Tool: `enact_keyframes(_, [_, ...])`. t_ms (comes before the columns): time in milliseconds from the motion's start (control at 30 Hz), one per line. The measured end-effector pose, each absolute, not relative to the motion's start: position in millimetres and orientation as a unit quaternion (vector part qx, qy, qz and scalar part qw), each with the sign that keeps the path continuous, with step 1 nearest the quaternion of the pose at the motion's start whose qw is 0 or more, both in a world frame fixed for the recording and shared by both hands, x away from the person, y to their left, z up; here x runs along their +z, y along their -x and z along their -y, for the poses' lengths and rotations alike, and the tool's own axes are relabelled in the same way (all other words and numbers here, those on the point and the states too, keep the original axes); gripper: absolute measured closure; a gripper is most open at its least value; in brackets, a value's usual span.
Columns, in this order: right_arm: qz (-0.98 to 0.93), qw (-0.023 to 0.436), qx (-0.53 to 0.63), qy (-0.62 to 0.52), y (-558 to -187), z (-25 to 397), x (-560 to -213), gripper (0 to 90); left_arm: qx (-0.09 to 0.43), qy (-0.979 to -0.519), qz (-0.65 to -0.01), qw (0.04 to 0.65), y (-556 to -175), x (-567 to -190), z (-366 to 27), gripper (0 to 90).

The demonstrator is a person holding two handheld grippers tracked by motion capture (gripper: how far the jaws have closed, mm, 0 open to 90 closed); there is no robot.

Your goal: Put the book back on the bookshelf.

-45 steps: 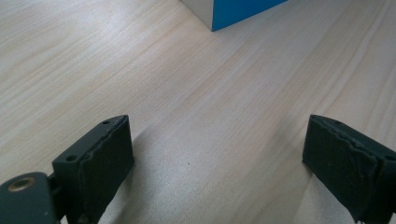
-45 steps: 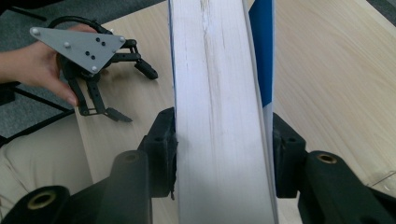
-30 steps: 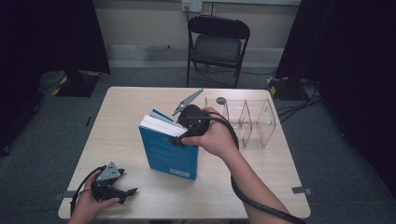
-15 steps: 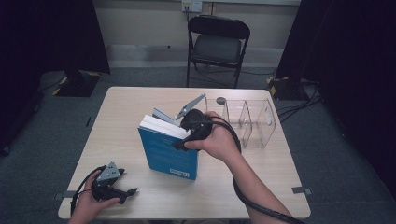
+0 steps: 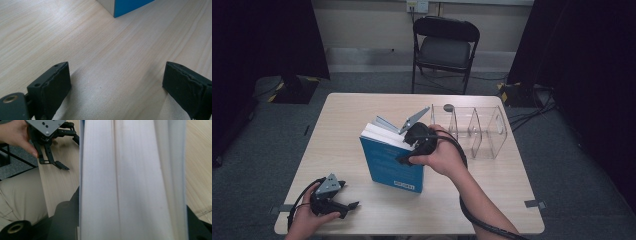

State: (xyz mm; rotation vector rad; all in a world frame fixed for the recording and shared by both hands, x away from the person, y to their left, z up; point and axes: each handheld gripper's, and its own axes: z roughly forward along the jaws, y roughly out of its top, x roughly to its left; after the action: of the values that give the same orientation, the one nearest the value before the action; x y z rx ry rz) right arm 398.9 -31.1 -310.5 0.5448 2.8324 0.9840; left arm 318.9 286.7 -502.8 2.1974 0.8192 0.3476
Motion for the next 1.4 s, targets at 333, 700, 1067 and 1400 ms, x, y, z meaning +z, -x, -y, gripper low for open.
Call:
enact_keyframes(333, [-0.923, 0.058, 0.323, -0.199, -397, 30, -311, 46.7, 0.135, -0.859, -0.321, 0.375, -319, -503, -286, 6.9])
enact_keyframes(700, [-0.931, 0.049, 0.317, -0.175, -394, 29, -310, 55.1, 0.136, -0.860, -0.319, 0.374, -320, -503, -286, 6.1])
enact_keyframes(1067, [-0.952, 0.030, 0.243, -0.186, -398, 22, -306, 54.8, 0.136, -0.863, -0.316, 0.371, -320, -502, -286, 5.9])
enact_keyframes(1400, [-0.958, 0.035, 0.216, -0.184, -397, 18, -305, 56.1, 0.136, -0.862, -0.316, 0.371, -320, -502, -286, 5.9])
